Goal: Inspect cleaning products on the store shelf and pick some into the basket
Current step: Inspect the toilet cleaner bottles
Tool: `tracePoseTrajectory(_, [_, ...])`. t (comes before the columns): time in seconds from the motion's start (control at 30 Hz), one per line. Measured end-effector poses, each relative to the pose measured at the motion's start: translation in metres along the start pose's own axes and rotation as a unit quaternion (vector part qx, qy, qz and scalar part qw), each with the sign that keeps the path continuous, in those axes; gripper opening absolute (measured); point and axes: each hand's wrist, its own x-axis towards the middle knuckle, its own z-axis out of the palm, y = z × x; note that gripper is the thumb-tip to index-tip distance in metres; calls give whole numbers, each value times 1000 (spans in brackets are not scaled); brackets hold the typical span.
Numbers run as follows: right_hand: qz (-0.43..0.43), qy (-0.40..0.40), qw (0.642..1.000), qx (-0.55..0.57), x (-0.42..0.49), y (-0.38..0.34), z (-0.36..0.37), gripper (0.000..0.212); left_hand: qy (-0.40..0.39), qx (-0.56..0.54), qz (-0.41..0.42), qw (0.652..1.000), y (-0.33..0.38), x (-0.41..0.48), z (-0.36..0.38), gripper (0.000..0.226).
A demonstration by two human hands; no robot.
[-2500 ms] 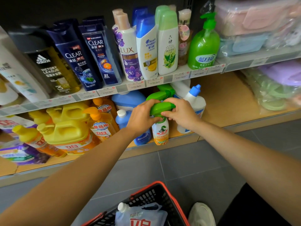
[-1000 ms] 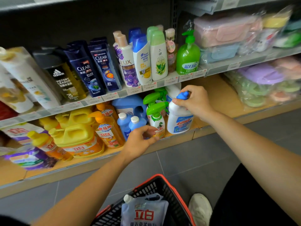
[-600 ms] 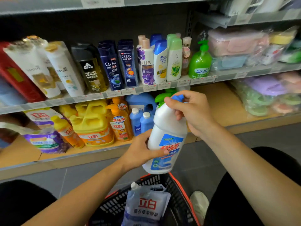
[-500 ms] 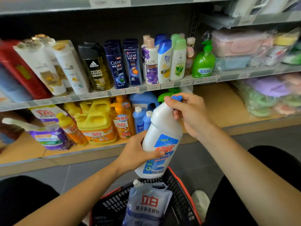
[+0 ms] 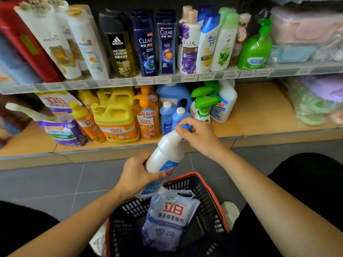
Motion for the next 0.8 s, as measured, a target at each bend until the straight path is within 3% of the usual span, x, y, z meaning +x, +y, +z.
tracePoseTrajectory(0.27, [146,40,977,151,11,2,14,41,87,158,79,981,-6,7,-1,63])
tracePoseTrajectory(0.4, [199,51,968,141,11,2,9,21,74,166,93,979,-3,11,3,70])
tracePoseTrajectory(0.6, [116,74,978,158,10,1,2,41,-37,3,41,998,9,19,4,51])
tracePoseTrajectory(0.8, [7,56,986,159,9,-9,-14,34,-148,-187,14,971,24,22,4,44])
